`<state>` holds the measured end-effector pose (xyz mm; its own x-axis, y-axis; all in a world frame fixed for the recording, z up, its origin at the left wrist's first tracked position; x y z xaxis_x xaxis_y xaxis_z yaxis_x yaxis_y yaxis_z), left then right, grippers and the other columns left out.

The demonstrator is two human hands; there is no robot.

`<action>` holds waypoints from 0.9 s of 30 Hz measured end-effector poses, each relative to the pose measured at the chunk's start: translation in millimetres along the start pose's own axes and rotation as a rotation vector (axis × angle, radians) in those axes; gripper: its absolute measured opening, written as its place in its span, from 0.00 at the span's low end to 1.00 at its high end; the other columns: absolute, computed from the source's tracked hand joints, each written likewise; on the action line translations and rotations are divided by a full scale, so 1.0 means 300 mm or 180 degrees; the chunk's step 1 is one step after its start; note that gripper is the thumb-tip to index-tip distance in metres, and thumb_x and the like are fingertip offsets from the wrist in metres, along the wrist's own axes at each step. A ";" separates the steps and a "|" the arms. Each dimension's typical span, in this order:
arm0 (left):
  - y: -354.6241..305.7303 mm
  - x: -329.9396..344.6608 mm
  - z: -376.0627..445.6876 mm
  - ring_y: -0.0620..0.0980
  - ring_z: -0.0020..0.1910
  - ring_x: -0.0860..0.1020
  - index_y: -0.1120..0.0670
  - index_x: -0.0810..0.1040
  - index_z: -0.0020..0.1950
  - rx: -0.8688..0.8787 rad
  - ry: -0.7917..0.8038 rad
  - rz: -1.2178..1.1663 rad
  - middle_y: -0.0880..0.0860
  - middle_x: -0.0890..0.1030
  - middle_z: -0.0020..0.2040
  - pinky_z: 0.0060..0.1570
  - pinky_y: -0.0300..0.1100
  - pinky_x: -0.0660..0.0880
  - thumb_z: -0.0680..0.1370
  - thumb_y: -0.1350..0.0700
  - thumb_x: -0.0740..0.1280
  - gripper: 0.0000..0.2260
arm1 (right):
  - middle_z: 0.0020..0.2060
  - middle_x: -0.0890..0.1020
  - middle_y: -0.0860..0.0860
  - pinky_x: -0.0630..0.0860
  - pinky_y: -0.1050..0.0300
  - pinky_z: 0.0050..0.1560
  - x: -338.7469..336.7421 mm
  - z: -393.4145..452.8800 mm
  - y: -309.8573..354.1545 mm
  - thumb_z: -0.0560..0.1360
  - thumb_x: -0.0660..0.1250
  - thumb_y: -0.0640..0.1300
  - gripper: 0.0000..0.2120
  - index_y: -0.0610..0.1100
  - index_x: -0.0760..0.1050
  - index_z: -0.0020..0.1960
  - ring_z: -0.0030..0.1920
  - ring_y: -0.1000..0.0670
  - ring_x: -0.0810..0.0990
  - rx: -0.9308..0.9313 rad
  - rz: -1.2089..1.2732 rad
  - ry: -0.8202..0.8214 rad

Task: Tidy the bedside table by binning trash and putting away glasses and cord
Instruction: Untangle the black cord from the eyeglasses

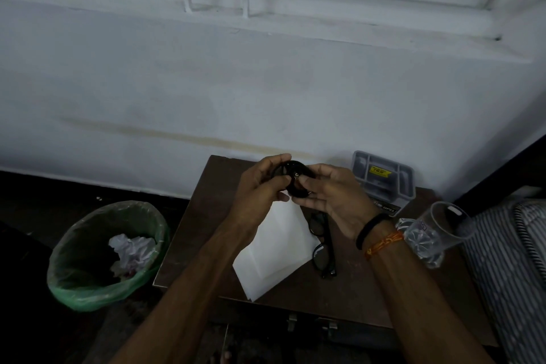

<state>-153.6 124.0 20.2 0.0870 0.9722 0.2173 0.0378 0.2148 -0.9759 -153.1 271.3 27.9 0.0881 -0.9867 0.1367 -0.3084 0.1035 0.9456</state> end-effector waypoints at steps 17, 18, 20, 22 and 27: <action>0.078 0.063 -0.006 0.49 0.48 0.81 0.54 0.74 0.64 -0.0009 -0.0030 0.0674 0.53 0.81 0.54 0.40 0.41 0.80 0.80 0.58 0.65 0.12 | 0.55 0.84 0.42 0.81 0.47 0.56 -0.038 -0.008 -0.015 0.72 0.73 0.36 0.20 0.38 0.78 0.64 0.55 0.44 0.84 -0.0093 -0.0355 0.0346; 0.080 0.075 -0.004 0.49 0.48 0.81 0.54 0.75 0.62 -0.0079 -0.0010 0.0645 0.53 0.81 0.53 0.39 0.40 0.79 0.81 0.60 0.64 0.10 | 0.55 0.84 0.42 0.81 0.46 0.56 -0.049 -0.010 -0.018 0.72 0.74 0.35 0.21 0.38 0.77 0.64 0.54 0.44 0.84 -0.0104 -0.0387 0.0327; 0.088 0.095 0.002 0.49 0.48 0.81 0.55 0.76 0.61 -0.0285 0.0035 0.0559 0.53 0.81 0.52 0.38 0.38 0.78 0.81 0.61 0.63 0.10 | 0.54 0.85 0.42 0.81 0.45 0.56 -0.074 -0.015 -0.027 0.72 0.74 0.35 0.21 0.38 0.77 0.64 0.55 0.43 0.84 -0.0103 -0.0396 0.0300; 0.104 0.118 0.009 0.51 0.50 0.81 0.56 0.77 0.61 -0.0563 0.0124 0.0440 0.55 0.82 0.54 0.39 0.40 0.79 0.80 0.63 0.63 0.11 | 0.53 0.85 0.42 0.82 0.48 0.54 -0.111 -0.029 -0.034 0.71 0.74 0.33 0.20 0.38 0.79 0.63 0.53 0.44 0.85 -0.0094 -0.0397 0.0189; 0.148 0.200 0.006 0.55 0.53 0.81 0.60 0.79 0.60 -0.1003 0.0339 -0.0022 0.59 0.82 0.56 0.51 0.48 0.81 0.78 0.67 0.65 0.12 | 0.52 0.85 0.42 0.83 0.54 0.50 -0.212 -0.067 -0.063 0.70 0.74 0.31 0.18 0.40 0.81 0.58 0.49 0.45 0.85 -0.0129 -0.0268 -0.0232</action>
<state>-148.5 192.2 -10.2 0.1887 0.9520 0.2408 0.3433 0.1658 -0.9245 -133.9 334.6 7.3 0.0427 -0.9984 0.0358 -0.2640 0.0232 0.9642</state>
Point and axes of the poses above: each hand's wrist, its own z-axis towards the middle knuckle, its own x-axis out of the palm, y = z × x, the point moved 6 cm from there along z, towards the middle knuckle
